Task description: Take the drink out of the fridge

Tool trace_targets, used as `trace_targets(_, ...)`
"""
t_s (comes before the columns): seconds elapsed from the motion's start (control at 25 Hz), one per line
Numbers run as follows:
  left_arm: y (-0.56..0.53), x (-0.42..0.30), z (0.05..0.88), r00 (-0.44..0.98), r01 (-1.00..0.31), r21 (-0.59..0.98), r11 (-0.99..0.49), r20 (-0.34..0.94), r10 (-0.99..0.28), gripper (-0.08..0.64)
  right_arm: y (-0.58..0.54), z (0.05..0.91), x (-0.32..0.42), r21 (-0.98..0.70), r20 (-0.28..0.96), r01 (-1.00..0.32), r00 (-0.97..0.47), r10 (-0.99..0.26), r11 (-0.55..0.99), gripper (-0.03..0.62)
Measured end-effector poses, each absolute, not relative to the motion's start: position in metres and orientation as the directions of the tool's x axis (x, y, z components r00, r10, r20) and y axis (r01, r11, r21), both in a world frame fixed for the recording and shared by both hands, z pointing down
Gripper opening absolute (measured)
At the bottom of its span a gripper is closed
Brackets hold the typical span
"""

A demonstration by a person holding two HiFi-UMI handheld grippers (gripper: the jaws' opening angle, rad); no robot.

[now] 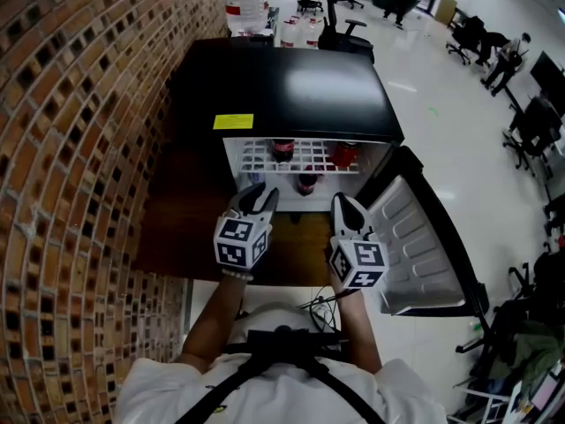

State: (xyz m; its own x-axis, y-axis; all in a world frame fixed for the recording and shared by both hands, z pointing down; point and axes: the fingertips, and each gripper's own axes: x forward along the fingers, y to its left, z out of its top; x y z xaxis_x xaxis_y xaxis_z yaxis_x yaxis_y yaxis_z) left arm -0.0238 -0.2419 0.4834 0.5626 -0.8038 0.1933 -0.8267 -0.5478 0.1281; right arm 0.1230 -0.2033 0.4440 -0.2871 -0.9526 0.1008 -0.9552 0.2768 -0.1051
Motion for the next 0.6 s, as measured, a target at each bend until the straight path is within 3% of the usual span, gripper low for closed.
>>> trace_targets(0.2,-0.248,-0.019,0.488,0.559,-0.829,0.114,-0.548,0.204,-0.804,0.265,-0.204,0.445,0.127,-0.109,0.099,-0.956,-0.282,-0.954,0.272,0.014)
trace_targets(0.32,-0.257,-0.017,0.489,0.55,-0.835,0.108,-0.54,0.203,-0.81,0.395,-0.204,0.445,0.131,-0.114,0.098,-0.958,-0.275,-0.956,0.264,0.014)
trace_targets(0.6,-0.282,-0.008,0.489,0.545,-0.838,0.079,-0.541,0.196,-0.815,0.487,-0.208,0.447,0.141,-0.125,0.097,-0.962,-0.255,-0.962,0.242,0.014)
